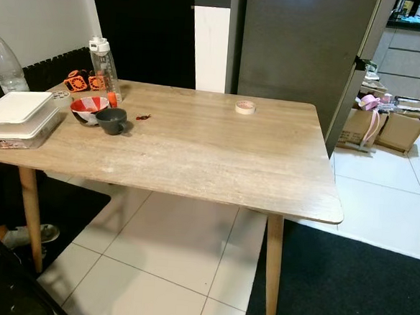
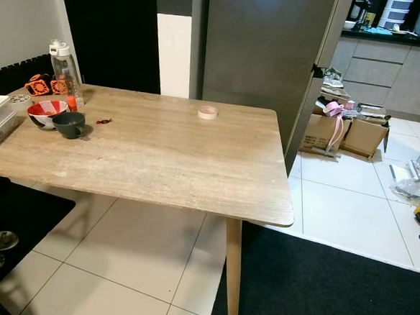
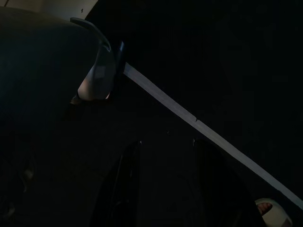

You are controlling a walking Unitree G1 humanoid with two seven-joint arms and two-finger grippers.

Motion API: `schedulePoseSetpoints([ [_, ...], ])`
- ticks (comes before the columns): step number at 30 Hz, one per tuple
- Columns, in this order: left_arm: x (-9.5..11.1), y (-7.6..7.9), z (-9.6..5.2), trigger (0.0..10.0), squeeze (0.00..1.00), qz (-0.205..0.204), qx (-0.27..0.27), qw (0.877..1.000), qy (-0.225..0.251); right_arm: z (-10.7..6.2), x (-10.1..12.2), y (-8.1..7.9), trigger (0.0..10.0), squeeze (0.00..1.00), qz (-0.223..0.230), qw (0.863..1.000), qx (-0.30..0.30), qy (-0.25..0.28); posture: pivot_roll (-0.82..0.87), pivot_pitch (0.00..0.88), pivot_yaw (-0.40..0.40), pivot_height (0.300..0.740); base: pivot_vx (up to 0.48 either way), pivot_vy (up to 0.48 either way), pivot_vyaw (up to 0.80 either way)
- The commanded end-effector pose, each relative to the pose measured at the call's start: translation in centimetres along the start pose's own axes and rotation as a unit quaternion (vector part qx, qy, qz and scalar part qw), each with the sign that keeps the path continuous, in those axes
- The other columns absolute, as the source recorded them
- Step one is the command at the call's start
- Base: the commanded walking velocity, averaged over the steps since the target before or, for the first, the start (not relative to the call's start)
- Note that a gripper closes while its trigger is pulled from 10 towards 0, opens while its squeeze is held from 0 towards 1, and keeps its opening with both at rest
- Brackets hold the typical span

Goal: Restocking fridge

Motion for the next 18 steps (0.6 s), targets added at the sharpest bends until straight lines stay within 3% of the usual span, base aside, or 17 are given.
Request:
schedulePoseSetpoints([
  [1,-0.04,-0.46,-0.07,10.0,0.0,0.007,0.004,1.0,0.0,0.01,0.27,0.09,10.0,0.0,-0.013,1.0,-0.002,0.0,-0.07,0.0,-0.001,0.74,0.0,0.0,0.0],
  [18,0.05,-0.95,-0.1,10.0,0.0,0.012,0.009,1.0,-0.003,0.1,0.36,-0.52,10.0,0.0,-0.014,1.0,0.002,0.001,-0.07,0.0,0.019,0.74,0.0,0.0,0.0],
])
Point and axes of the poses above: a point about 5 cm out from each wrist's last joint towards the gripper, its own z axis pointing out of the wrist towards the gripper, its own x axis along the axis of the wrist's last joint, y = z × x, the point moved 5 cm from there along z, pointing out of the wrist towards the gripper, and after that the axes turned 10 degrees about z, right-handed, at the moved point
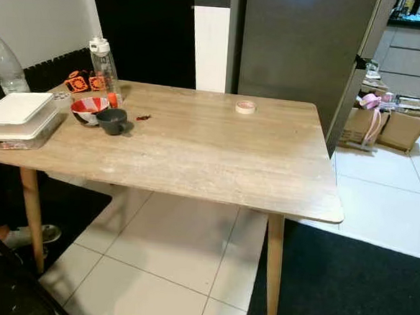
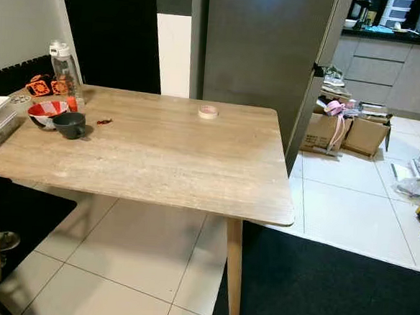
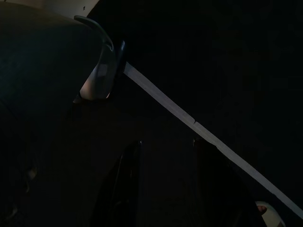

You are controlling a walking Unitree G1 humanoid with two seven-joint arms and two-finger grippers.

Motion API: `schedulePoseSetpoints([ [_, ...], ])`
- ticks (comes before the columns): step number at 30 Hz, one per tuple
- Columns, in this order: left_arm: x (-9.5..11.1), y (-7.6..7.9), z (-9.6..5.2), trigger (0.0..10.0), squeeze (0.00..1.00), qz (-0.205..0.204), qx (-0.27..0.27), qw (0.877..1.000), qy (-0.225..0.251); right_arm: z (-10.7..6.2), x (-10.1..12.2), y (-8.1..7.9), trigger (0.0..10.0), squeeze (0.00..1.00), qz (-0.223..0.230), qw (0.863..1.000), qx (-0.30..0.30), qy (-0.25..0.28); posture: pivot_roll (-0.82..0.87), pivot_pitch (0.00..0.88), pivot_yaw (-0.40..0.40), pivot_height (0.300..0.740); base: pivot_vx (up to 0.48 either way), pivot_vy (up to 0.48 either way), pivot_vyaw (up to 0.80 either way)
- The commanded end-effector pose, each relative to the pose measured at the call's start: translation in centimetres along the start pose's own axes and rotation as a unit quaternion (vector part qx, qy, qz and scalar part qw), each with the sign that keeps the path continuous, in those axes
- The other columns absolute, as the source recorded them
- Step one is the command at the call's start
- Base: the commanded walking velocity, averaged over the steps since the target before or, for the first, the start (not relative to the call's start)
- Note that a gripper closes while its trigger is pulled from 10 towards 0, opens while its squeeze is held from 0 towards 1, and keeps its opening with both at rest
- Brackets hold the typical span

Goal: Restocking fridge

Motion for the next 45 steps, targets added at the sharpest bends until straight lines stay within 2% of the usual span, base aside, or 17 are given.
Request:
schedulePoseSetpoints([
  [1,0.0,-0.99,-0.12,10.0,0.0,0.01,0.01,1.0,-0.003,0.05,0.29,-0.25,10.0,0.0,0.004,1.0,0.003,0.002,-0.07,0.0,0.019,0.74,0.0,0.0,0.0],
  [16,-0.66,-1.29,-0.27,10.0,0.0,0.007,0.013,1.0,-0.012,0.07,0.19,-0.46,10.0,0.0,0.008,1.0,0.007,-0.003,-0.07,0.0,0.022,0.74,0.0,0.0,0.0],
  [45,-0.45,-1.35,-0.24,10.0,0.0,0.005,0.013,1.0,-0.009,0.07,0.23,-0.55,10.0,0.0,0.013,1.0,0.012,-0.001,-0.07,0.0,0.025,0.74,0.0,0.0,0.0],
])
Point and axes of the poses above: a point about 5 cm out from each wrist's last joint towards the gripper, its own z axis pointing out of the wrist towards the gripper, its own x axis along the axis of the wrist's last joint, y = z × x, the point moved 5 cm from there along z, pointing out of the wrist towards the gripper, and after that the axes turned 10 degrees about z, right-handed, at the moved point
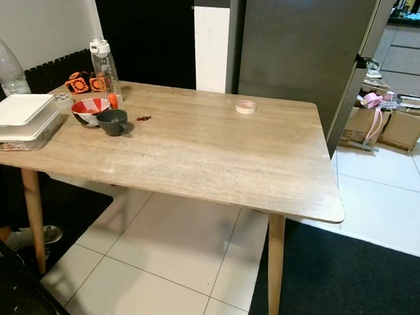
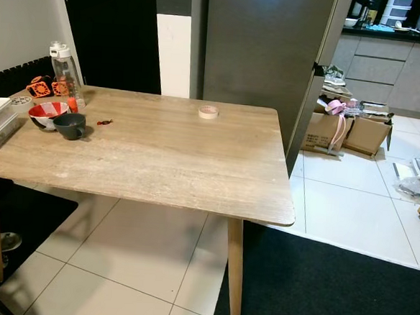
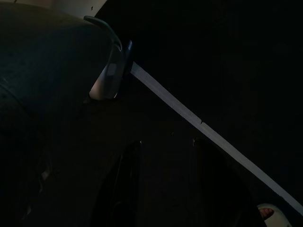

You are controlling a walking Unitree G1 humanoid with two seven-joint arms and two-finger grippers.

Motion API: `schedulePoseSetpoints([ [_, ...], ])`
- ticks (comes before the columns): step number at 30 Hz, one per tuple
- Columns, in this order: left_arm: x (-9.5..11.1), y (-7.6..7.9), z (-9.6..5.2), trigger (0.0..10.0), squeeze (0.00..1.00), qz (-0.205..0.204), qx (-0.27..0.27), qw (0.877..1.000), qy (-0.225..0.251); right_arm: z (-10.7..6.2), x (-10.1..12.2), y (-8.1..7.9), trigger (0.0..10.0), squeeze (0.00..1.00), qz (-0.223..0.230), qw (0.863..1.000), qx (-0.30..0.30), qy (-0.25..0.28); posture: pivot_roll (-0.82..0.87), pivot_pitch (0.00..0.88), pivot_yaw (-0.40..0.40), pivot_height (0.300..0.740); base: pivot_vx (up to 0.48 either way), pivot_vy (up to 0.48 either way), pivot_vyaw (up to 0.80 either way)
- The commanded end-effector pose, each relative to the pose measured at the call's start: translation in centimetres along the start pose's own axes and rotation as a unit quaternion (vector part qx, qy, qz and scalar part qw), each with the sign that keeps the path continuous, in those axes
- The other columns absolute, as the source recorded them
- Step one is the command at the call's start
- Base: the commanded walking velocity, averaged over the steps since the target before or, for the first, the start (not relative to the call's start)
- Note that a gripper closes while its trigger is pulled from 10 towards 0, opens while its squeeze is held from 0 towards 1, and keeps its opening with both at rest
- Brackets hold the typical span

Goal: Restocking fridge

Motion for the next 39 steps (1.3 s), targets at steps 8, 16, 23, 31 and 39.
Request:
schedulePoseSetpoints([
  [8,-0.19,-0.97,-0.14,10.0,0.0,0.006,0.009,1.0,-0.005,0.02,0.3,-0.11,10.0,0.0,0.006,1.0,0.002,0.004,-0.07,0.0,0.025,0.74,0.0,0.0,0.0],
  [16,0.0,-0.86,-0.1,10.0,0.0,0.007,0.008,1.0,-0.003,0.01,0.28,-0.04,10.0,0.0,0.002,1.0,0.0,0.004,-0.07,0.0,0.023,0.74,0.0,0.0,0.0],
  [23,0.24,-0.82,-0.05,10.0,0.0,0.009,0.008,1.0,-0.001,0.01,0.3,0.0,10.0,0.0,-0.003,1.0,-0.002,0.005,-0.07,0.0,0.023,0.74,0.0,0.0,0.0],
  [31,0.31,-0.84,-0.04,10.0,0.0,0.009,0.008,1.0,-0.001,0.01,0.34,0.17,10.0,0.0,-0.026,1.0,-0.009,0.001,-0.07,0.0,0.026,0.74,0.0,0.0,0.0],
  [39,0.25,-0.73,-0.05,10.0,1.0,-0.008,0.005,1.0,0.001,0.01,0.33,0.19,10.0,1.0,-0.023,1.0,-0.009,0.001,-0.07,0.0,0.025,0.74,0.0,0.0,0.0],
])
Point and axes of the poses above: a point about 5 cm out from each wrist's last joint towards the gripper, its own z axis pointing out of the wrist towards the gripper, its own x axis along the axis of the wrist's last joint, y = z × x, the point moved 5 cm from there along z, pointing out of the wrist towards the gripper, and after that the axes turned 10 degrees about z, right-handed, at the moved point
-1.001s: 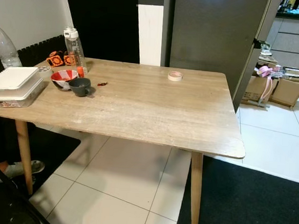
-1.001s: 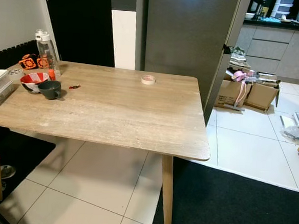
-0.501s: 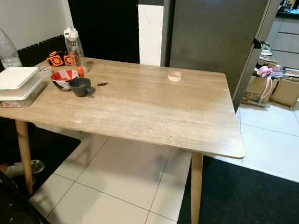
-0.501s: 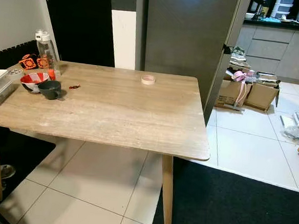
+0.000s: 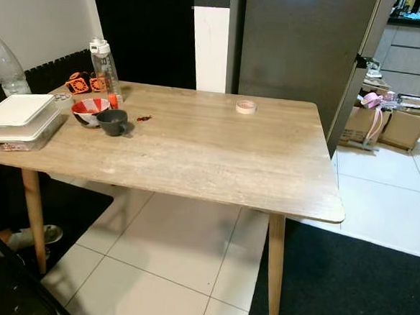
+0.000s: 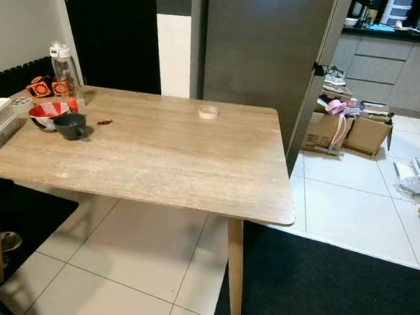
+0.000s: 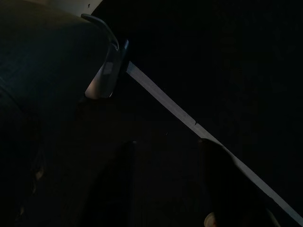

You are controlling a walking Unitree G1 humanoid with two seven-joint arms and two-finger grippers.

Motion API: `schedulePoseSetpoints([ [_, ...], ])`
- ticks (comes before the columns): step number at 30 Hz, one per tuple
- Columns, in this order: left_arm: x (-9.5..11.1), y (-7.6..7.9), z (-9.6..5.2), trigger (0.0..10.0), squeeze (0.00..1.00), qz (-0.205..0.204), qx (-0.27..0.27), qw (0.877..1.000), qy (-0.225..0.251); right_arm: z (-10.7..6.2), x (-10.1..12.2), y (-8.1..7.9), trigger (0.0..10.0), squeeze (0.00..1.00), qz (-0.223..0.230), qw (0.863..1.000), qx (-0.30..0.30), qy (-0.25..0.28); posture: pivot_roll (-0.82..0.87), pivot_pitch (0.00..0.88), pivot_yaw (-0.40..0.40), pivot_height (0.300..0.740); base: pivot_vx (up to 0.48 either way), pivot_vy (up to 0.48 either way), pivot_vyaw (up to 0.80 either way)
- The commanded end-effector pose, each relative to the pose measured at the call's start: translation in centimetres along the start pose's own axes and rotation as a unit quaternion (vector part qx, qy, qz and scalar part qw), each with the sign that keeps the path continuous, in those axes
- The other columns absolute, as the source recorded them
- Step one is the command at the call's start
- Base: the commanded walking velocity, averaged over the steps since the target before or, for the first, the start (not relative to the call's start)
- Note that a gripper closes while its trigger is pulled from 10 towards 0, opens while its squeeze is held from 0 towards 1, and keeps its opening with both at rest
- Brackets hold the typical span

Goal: Restocking fridge

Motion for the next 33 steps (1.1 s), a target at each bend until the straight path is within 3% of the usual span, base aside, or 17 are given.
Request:
schedulePoseSetpoints([
  [1,-0.07,-0.81,-0.11,10.0,1.0,-0.004,0.007,1.0,-0.003,0.0,0.14,0.06,10.0,1.0,-0.002,1.0,-0.001,0.0,-0.07,0.0,0.025,0.74,0.0,0.0,0.0],
  [8,-0.25,-0.93,-0.13,10.0,1.0,0.002,0.014,1.0,-0.008,-0.01,0.1,0.37,10.0,1.0,-0.008,1.0,-0.016,0.0,-0.07,0.0,0.021,0.74,0.0,0.0,0.0],
  [9,-0.25,-0.92,-0.13,10.0,0.0,0.002,0.013,1.0,-0.008,-0.01,0.1,0.41,10.0,0.75,-0.009,1.0,-0.017,0.0,-0.07,0.0,0.021,0.74,0.0,0.0,0.0],
  [10,-0.24,-0.93,-0.13,10.0,0.0,0.004,0.013,1.0,-0.008,-0.01,0.08,0.34,10.0,0.0,-0.009,1.0,-0.014,-0.001,-0.07,0.0,0.023,0.74,0.0,0.0,0.0],
  [18,-0.07,-0.97,-0.1,10.0,0.0,0.01,0.015,1.0,-0.007,0.0,0.06,0.22,10.0,0.0,-0.01,1.0,-0.01,-0.001,-0.07,0.0,0.023,0.74,0.0,0.0,0.0],
  [19,-0.04,-0.96,-0.1,10.0,0.0,0.01,0.015,1.0,-0.007,0.0,0.03,0.14,10.0,0.93,-0.008,1.0,-0.007,-0.001,-0.07,0.0,0.024,0.74,0.0,0.0,0.0],
  [20,-0.02,-0.95,-0.09,10.0,0.0,0.011,0.015,1.0,-0.006,0.0,0.01,0.1,10.0,1.0,-0.007,1.0,-0.005,-0.002,-0.06,0.0,0.025,0.74,0.0,0.0,0.0],
  [33,0.07,-0.97,-0.07,10.0,0.0,0.012,0.016,1.0,-0.006,0.0,-0.03,0.09,10.0,1.0,-0.001,1.0,-0.004,-0.001,-0.06,0.0,0.026,0.74,0.0,0.0,0.0],
])
Point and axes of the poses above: a point about 5 cm out from each wrist's last joint towards the gripper, its own z axis pointing out of the wrist towards the gripper, its own x axis along the axis of the wrist's last joint, y = z × x, the point moved 5 cm from there along z, pointing out of the wrist towards the gripper, and after that the axes turned 10 degrees about z, right-handed, at the moved point
